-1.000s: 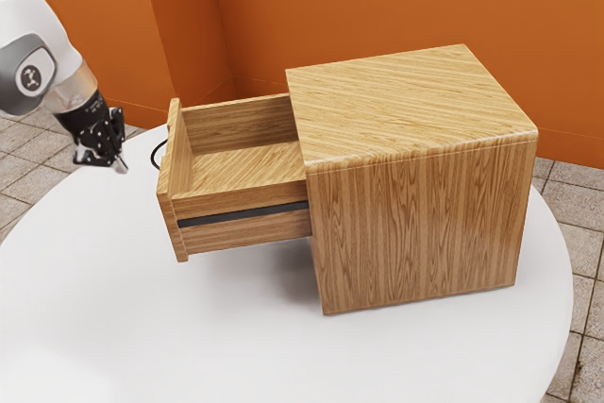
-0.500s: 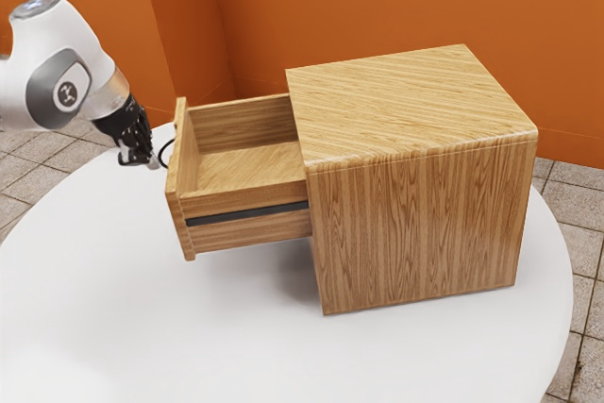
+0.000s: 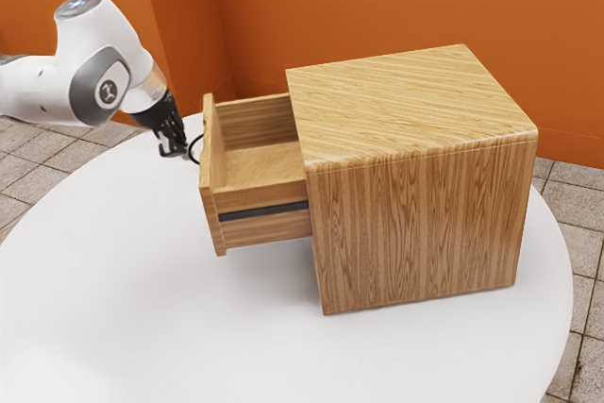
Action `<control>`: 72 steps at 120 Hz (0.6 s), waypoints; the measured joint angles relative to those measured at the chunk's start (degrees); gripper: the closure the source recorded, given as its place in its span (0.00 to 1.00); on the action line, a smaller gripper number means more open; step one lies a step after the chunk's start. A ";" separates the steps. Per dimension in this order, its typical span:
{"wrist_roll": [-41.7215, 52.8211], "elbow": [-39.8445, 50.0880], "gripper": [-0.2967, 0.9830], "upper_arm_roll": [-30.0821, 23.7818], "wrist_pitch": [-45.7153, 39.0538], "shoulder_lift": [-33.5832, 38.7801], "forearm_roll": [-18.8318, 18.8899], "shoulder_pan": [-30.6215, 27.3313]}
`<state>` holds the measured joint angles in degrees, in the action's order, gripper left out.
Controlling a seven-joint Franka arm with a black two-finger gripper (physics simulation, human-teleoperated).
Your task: Push the drawer handle with one arm to close the drawer
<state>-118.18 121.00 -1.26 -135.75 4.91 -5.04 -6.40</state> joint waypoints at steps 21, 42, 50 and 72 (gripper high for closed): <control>-1.69 -1.74 0.85 -0.56 -0.72 -1.81 0.07 0.98; -2.93 -3.86 0.85 -0.59 -1.38 -4.18 0.08 2.75; -3.32 -4.79 0.84 -0.59 -1.59 -5.09 0.10 3.39; -4.27 -5.70 0.85 -1.33 -2.11 -6.08 0.13 4.15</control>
<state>-122.45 115.30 -2.59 -137.85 -1.17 -4.91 -2.26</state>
